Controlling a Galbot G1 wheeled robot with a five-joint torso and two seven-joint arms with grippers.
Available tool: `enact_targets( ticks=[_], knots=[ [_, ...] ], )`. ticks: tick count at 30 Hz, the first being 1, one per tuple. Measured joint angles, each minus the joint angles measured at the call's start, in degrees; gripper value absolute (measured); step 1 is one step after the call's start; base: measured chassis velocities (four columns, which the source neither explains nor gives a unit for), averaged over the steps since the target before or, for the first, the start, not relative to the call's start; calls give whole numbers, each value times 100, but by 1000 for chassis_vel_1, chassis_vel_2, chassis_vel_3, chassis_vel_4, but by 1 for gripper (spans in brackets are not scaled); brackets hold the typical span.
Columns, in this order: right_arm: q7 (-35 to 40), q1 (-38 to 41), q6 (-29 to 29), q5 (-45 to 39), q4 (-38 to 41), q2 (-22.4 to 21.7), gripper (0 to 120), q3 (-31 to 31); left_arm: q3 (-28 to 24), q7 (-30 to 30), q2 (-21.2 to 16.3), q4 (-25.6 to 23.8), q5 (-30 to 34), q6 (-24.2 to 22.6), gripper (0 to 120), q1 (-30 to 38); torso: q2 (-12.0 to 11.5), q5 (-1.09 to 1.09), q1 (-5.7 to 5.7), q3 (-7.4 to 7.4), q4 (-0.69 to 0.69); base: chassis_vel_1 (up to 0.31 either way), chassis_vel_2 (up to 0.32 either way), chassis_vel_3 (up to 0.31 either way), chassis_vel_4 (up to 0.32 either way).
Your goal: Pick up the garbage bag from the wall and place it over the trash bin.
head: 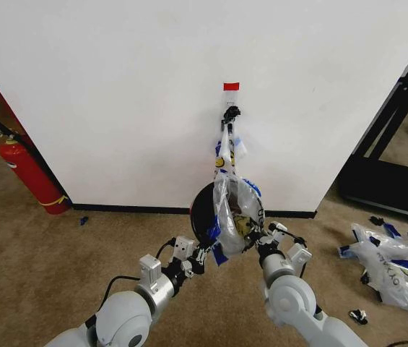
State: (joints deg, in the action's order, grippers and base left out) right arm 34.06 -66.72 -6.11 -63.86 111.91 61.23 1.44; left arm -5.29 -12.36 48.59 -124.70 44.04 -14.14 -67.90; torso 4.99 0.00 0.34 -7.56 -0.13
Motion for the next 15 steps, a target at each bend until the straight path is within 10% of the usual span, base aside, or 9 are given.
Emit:
enact_targets(
  ticks=[15],
  knots=[
    [277,145,289,-762,99,-2,0,317,718,305,-265,185,-467,346,0,-453,0,-1,0,0,1,0,0,0,0]
  ],
)
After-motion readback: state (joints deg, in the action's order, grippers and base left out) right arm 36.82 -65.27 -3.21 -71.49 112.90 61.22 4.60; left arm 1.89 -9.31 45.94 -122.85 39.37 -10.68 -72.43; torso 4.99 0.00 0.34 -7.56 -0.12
